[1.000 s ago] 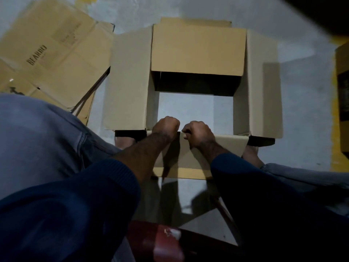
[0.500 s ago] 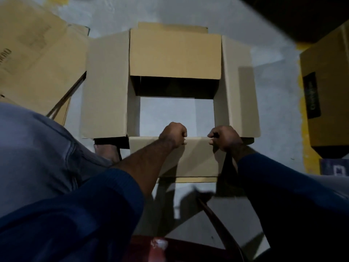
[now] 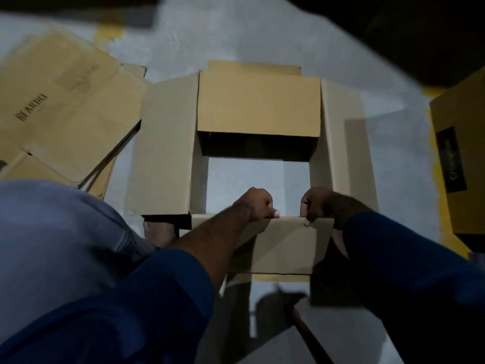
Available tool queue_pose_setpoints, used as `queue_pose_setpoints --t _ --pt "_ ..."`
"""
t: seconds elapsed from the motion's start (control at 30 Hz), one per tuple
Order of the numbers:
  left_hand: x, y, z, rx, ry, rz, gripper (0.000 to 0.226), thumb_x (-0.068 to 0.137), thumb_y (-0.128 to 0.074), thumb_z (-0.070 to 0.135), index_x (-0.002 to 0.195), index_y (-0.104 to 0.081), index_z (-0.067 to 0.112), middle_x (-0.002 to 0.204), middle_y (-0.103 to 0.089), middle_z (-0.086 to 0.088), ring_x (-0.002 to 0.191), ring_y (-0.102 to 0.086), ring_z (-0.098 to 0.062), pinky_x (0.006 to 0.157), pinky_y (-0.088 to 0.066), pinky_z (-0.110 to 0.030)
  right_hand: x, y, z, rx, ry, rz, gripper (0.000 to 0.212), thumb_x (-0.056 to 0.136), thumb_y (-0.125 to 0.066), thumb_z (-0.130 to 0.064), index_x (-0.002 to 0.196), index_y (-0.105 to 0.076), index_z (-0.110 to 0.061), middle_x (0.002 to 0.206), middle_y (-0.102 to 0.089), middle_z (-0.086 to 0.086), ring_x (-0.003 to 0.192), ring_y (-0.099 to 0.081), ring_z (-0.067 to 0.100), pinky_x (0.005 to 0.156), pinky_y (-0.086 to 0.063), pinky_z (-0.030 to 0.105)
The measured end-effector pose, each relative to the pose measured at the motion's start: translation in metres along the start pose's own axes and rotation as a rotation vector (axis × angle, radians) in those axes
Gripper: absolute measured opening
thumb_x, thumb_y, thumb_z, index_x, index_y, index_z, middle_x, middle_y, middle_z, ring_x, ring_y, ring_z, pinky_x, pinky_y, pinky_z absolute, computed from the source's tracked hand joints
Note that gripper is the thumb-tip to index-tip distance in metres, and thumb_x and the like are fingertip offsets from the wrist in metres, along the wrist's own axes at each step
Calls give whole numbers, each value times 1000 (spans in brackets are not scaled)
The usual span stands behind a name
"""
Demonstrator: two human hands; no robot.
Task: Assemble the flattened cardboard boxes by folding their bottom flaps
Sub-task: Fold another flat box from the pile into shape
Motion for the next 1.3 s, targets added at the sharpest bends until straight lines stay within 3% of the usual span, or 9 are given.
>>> queue_pose_setpoints --t 0.07,0.23,0.4,0.6,0.73,0.9,1.0,1.17,1.3 --pt "10 32 4 81 -27 69 32 89 -74 46 73 -67 19 90 -72 -4 89 -66 -22 82 -56 -38 14 23 -27 -46 21 -49 19 79 -86 -7 95 -76 -9 92 -74 2 68 -66 6 61 -50 20" --pt "32 142 19 579 -90 448 29 92 -65 32 118 -61 20 119 -58 -10 109 -56 -31 87 -45 -40 39 133 -139 -232 210 234 31 83 -83 -19 111 -72 -10 109 -71 7 91 -64 22 84 -53 33" --pt "64 211 14 881 -129 531 73 81 -78 41 140 -43 15 139 -46 -16 123 -46 -33 99 -43 -46 51 227 -192 -473 255 494 33 89 -77 -31 119 -68 -22 115 -66 3 102 -62 24 82 -54 38" --pt "93 214 -21 1012 -109 471 97 71 -85 40 148 -31 16 152 -33 -21 136 -37 -38 107 -41 -54 84 221 -185 -644 308 641 99 73 -74 -71 152 -34 -28 146 -48 7 130 -45 29 102 -43 48" --pt "90 217 -26 938 -123 535 83 80 -79 29 148 -32 16 149 -37 -20 135 -39 -36 108 -41 -52 88 206 -180 -680 311 628 123 64 -83 -68 158 -16 -29 160 -29 12 143 -30 34 114 -34 53" --pt "61 243 -4 816 -314 720 51 82 -64 14 132 -54 12 130 -56 -18 119 -54 -37 100 -42 -52 56 235 -196 -621 270 554 83 75 -78 -41 146 -36 -29 137 -48 11 123 -48 32 99 -48 52" --pt "41 279 18 741 -328 987 57 76 -51 19 133 -56 14 137 -53 -22 128 -50 -40 104 -35 -55 21 278 -210 -545 237 536 59 83 -65 -31 140 -50 -33 130 -58 6 114 -59 30 88 -51 40" --pt "48 320 48 702 -199 1073 101 70 -57 25 162 -15 26 168 -7 -19 155 -6 -38 122 -14 -55 -21 365 -193 -315 198 1028 35 93 -65 -22 129 -62 -23 119 -65 11 108 -61 32 85 -45 41" --pt "104 340 33 761 -135 894 101 83 -62 15 163 -1 23 170 9 -11 156 5 -34 125 -12 -53 -23 393 -165 -222 167 1468 67 86 -74 -15 147 -46 -14 143 -52 18 135 -46 36 116 -33 53"
Point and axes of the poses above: each hand's wrist, its own x-axis towards the middle knuckle, its own y-axis out of the back of the hand, z = x × y, the point moved 10 cm from there along x, towards the middle knuckle
